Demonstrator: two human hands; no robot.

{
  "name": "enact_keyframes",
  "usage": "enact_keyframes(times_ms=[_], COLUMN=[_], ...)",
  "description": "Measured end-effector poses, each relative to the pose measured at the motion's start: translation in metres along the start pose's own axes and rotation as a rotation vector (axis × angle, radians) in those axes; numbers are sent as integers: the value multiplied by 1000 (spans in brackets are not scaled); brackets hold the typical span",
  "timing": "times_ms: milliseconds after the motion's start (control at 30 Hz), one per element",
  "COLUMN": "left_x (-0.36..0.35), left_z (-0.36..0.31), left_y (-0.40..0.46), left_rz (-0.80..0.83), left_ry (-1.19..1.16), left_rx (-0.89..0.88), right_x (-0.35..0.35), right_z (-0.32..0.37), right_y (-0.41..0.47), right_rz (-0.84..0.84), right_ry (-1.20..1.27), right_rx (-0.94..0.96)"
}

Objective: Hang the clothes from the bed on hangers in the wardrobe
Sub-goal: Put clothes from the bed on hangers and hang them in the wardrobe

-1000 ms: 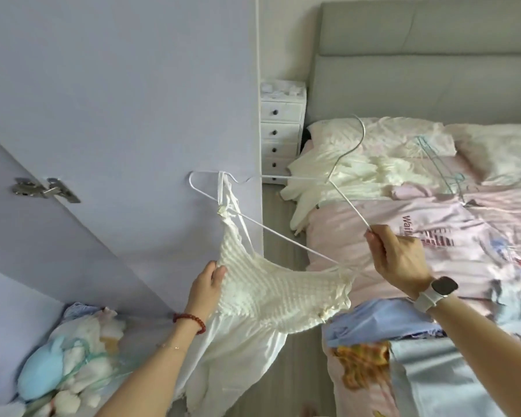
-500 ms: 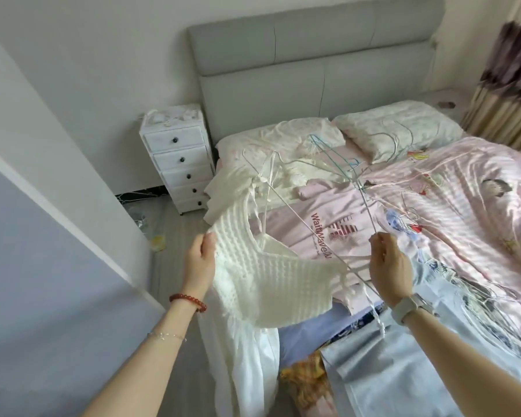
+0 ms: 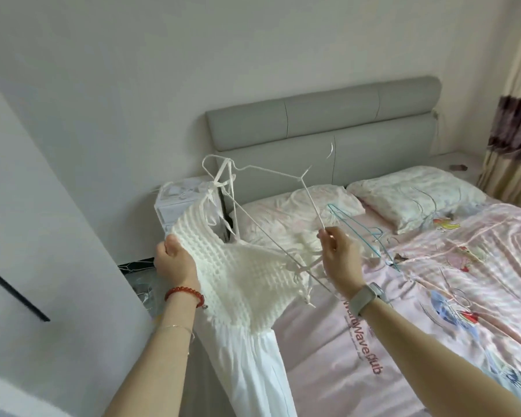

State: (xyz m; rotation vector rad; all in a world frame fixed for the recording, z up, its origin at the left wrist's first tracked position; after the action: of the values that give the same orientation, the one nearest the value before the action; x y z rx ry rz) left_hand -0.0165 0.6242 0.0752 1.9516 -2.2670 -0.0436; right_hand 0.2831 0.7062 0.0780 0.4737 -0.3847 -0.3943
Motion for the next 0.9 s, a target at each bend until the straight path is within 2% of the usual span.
enact_keyframes(times_ms=[100, 233, 367, 500, 667, 800, 900], left_x=[-9, -52, -122, -214, -345, -443, -504], left_z=[-17, -80, -114, -119, -146, -167, -137], left_y=[43, 89, 98, 76, 13, -53, -100], left_rz=[-124, -152, -23, 144, 344, 583, 757], left_ry=[-146, -327, -355, -343, -357, -389, -219], left_rx=[25, -142, -237, -238, -278, -350, -408], right_x=[-51, -110, -136, -134, -91, -48, -29], right_z=[18, 49, 46, -5, -87, -141, -192], right_y=[12, 51, 102, 165, 248, 303, 322], right_rz=[66, 55, -13, -140, -330, -494, -522], right_ry=[83, 219, 289, 243, 124, 42, -67], right_rx=[-48, -66, -75, -114, -142, -122, -139])
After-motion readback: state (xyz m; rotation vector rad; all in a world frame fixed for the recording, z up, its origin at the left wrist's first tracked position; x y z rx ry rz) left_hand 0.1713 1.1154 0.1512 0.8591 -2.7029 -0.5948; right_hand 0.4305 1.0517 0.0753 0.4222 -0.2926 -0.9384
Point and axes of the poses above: each hand's wrist, its own y-axis towards the middle knuckle, its own x-axis out of the back of the hand, z = x × y, the point moved 6 cm from there along y, towards the middle knuckle, and after that the axes turned 13 degrees about -z, right-handed, at the moved point
